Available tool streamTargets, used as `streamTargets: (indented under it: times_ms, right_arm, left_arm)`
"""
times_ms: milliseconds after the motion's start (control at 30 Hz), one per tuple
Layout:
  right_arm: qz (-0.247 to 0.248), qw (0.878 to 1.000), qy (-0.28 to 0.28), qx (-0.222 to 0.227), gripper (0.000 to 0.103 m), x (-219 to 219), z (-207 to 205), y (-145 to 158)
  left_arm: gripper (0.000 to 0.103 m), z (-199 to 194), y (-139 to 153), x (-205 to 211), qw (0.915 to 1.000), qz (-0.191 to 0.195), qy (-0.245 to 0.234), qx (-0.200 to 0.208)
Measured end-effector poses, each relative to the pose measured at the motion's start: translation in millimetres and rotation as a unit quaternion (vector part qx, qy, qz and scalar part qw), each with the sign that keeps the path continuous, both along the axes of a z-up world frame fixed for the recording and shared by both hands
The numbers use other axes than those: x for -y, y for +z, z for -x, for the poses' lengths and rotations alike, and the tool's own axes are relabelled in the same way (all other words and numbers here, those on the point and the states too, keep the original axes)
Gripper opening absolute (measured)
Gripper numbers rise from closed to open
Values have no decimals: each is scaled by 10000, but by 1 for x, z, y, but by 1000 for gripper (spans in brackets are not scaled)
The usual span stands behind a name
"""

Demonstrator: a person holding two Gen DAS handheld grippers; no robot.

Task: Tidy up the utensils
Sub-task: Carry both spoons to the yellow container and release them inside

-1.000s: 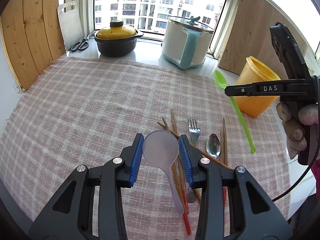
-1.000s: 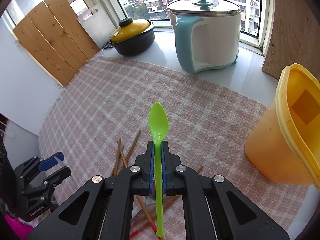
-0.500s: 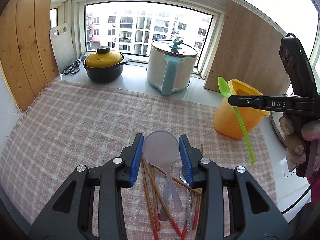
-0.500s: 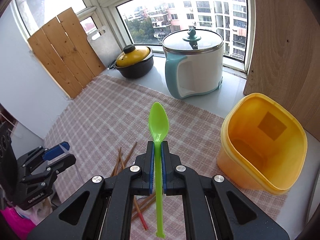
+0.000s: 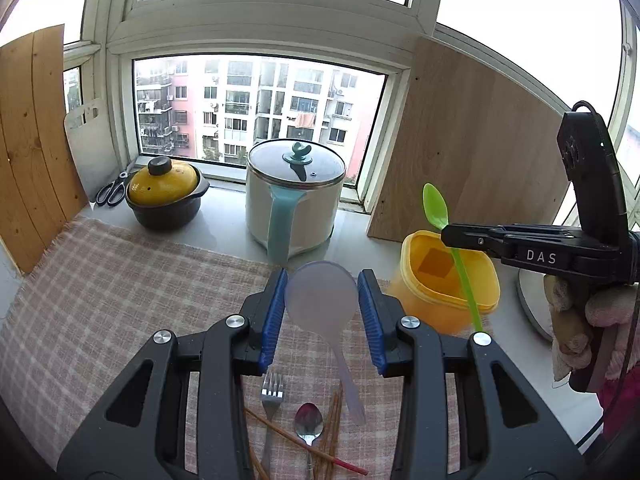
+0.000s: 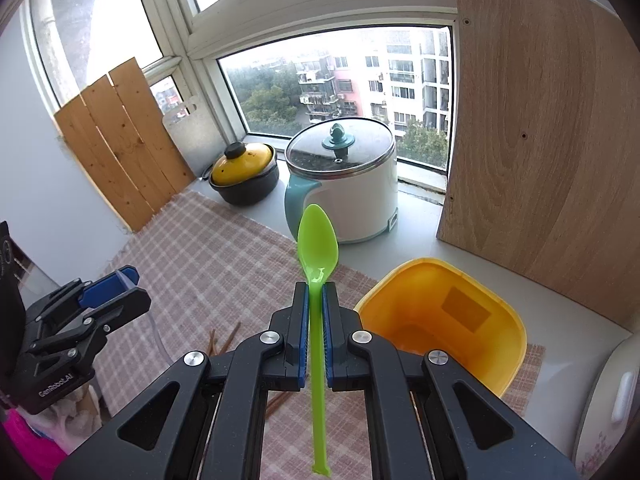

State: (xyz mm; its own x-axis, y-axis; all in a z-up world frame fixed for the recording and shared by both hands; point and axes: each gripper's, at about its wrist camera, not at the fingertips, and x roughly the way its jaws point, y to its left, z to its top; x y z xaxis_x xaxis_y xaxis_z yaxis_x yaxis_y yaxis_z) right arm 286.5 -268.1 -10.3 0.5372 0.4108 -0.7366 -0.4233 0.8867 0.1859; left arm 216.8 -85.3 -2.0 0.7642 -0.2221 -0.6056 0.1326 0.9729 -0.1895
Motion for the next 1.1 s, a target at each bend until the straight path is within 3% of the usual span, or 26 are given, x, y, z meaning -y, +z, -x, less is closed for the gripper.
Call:
streamTargets:
  times_ms: [533, 1100]
  right_arm:
    - [75, 9978, -579, 320, 5, 61, -38, 13]
    - [59, 9969, -766, 144, 5, 83, -63, -13]
  left_arm:
    - [36, -71, 34, 79, 9994, 42, -264, 214]
    - [36, -115, 4, 110, 9993, -80, -347, -74]
